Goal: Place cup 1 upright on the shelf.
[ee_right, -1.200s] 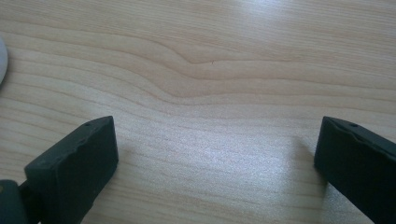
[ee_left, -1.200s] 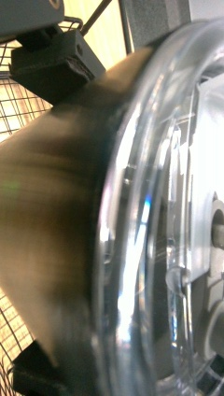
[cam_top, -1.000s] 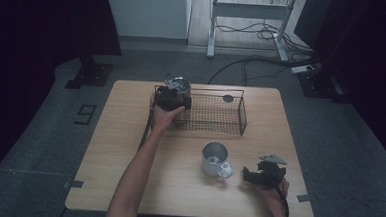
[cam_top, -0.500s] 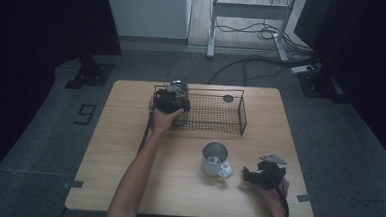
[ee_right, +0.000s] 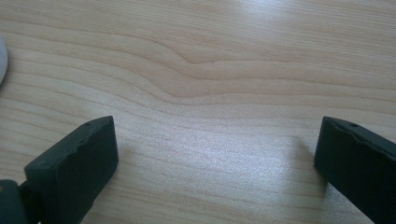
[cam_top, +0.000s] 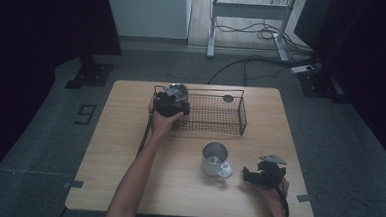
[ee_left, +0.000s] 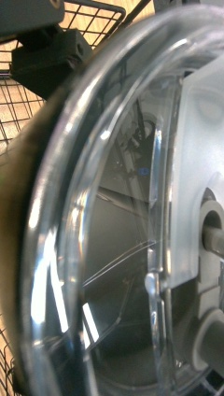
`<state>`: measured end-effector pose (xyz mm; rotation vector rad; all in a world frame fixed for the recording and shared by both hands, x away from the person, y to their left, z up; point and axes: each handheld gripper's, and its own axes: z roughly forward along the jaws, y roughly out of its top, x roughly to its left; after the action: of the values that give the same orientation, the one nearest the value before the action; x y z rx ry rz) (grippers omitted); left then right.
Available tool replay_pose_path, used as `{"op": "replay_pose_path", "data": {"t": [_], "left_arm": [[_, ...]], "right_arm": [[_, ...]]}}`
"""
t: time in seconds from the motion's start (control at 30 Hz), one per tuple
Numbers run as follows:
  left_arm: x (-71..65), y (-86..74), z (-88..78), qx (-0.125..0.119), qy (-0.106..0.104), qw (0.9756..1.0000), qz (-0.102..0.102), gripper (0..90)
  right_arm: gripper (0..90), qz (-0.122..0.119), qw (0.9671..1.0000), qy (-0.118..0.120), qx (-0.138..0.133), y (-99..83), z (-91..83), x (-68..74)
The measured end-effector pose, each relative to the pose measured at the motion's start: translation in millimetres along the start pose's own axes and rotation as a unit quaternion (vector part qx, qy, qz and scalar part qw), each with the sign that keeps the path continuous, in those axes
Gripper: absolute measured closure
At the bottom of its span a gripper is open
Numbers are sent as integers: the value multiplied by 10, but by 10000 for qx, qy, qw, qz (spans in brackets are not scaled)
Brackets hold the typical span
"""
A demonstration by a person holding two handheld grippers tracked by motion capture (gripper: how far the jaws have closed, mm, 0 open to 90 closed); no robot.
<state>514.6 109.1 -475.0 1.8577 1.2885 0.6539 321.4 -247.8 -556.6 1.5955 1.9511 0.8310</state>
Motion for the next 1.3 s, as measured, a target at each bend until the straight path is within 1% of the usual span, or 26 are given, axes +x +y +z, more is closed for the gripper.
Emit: {"op": "replay_pose_path", "data": {"t": [0.13, 0.2, 0.23, 0.33, 0.4, 0.43, 0.5, 0.53, 0.57, 0.67, 0.8, 0.83, 0.87, 1.0, 1.03, 1.07, 1.17, 1.2, 1.23, 1.27, 1.3], "left_arm": [[-4, -2, 3, 9, 4, 10000, 0, 37], [-3, -1, 2, 21, 42, 10000, -32, 9], [-13, 3, -6, -17, 131, 9999, -34, 0], [-22, 10, -26, -61, 149, 9999, -5, 0], [-18, 25, -66, -114, 90, 9999, 14, 0], [-18, 30, -86, -148, 95, 9998, -4, 0], [-11, 33, -133, -202, 129, 9997, 33, 0], [-11, 33, -133, -202, 129, 9997, 33, 0], [0, 22, -171, -266, 98, 9996, 14, 0], [7, 3, -204, -279, 93, 9996, 9, 0], [33, -21, -276, -343, 23, 9994, 2, 0], [45, -18, -316, -303, 29, 9995, 15, 0], [45, -18, -316, -303, 29, 9995, 15, 0], [49, -24, -432, -365, 88, 9993, 51, 15], [54, -33, -474, -355, 70, 9993, 39, 16], [54, -33, -474, -355, 70, 9993, 39, 16], [49, -77, -558, -320, 51, 9995, 28, 16], [49, -77, -558, -320, 51, 9995, 28, 15], [37, -95, -587, -317, 76, 9994, 74, 16], [37, -95, -587, -317, 76, 9994, 74, 16], [26, -107, -632, -337, 69, 9993, 110, 16]], "right_arm": [[0, -2, 10000, -6, 7, 0, -1, 0], [0, -2, 10000, -6, 7, 0, -1, 0], [0, -1, 10000, -6, 8, 1, -1, 0], [0, 2, 10000, 0, 2, 0, 0, 0], [0, 2, 10000, 0, 2, 0, 0, 0], [0, 3, 10000, -1, 2, 0, 0, 0], [0, 3, 10000, -1, 2, 0, 0, 0], [0, 3, 10000, -1, 2, 0, 0, 0], [0, 1, 10000, -6, 10, 1, -1, 1], [0, 4, 10000, -1, 4, 1, 0, 1], [0, 4, 10000, -2, 4, 1, 0, 1], [0, 2, 10000, -1, 4, 0, 0, 0], [0, 2, 10000, -1, 4, 0, 0, 0], [0, 2, 10000, 0, 3, 0, 0, 0], [0, 3, 10000, 0, 4, 1, 0, 0], [0, 3, 10000, 0, 4, 1, 0, 0], [0, 5, 10000, 0, 3, 1, 0, 0], [0, 5, 10000, 0, 3, 1, 0, 0], [0, 9, 10000, 2, 0, 0, -1, 0], [0, 9, 10000, 2, 0, 0, -1, 0], [0, 22, 10000, 4, 0, 0, -2, -1]]}}
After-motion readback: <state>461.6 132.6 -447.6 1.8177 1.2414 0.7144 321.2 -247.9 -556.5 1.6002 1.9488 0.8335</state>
